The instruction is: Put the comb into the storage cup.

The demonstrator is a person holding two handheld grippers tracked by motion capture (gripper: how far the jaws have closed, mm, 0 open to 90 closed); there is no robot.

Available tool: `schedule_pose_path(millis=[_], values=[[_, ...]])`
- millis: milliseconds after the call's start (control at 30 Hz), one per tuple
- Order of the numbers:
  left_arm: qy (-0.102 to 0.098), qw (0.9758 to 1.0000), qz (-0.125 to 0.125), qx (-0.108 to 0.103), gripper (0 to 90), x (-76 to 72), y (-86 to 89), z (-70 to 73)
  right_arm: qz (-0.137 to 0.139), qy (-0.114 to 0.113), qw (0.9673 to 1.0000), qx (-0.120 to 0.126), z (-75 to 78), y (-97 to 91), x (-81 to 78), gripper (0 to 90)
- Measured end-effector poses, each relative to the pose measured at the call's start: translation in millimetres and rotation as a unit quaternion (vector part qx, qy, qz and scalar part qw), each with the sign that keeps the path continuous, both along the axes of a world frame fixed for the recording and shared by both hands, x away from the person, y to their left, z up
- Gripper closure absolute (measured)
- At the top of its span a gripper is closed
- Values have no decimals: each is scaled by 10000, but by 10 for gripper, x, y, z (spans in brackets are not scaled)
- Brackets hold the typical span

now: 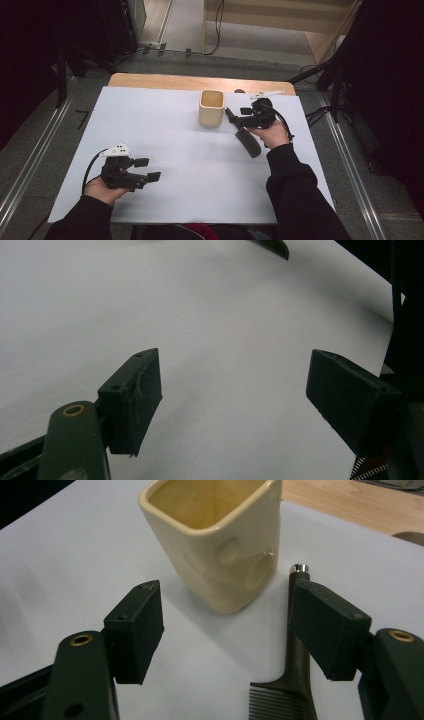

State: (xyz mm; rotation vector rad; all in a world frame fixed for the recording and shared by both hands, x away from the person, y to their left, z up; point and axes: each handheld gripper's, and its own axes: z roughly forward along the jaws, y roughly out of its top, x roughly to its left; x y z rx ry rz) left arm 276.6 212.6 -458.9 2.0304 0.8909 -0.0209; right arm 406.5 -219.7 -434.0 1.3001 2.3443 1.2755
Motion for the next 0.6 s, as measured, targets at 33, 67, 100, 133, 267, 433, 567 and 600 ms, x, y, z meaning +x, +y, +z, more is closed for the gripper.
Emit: schedule_pose_path(millis=[33,67,100,133,267,433,567,600], values=[[0,10000,0,-1,229,0,0,0,-1,-22,10000,-18,8,2,22,285],[1,10000,0,-4,228,-1,0,0,-8,-30,10000,-19,14,4,47,286],[-2,10000,-2,0,229,0,0,0,-15,-39,10000,-32,19,6,71,288],[0,10000,-3,-4,229,-1,0,0,-33,-35,10000,-41,24,8,93,289],[-4,10000,-14,-13,229,-1,-2,0,-58,-35,9999,-112,29,18,172,294],[-14,10000,-22,-5,229,-6,-8,0,-149,57,9997,-183,-32,4,273,303],[-7,10000,-20,-10,229,-3,-8,-1,-267,58,9994,-200,-61,-17,361,320],[-7,10000,-18,-11,229,-3,-7,-1,-295,56,9993,-210,-59,-17,380,324]])
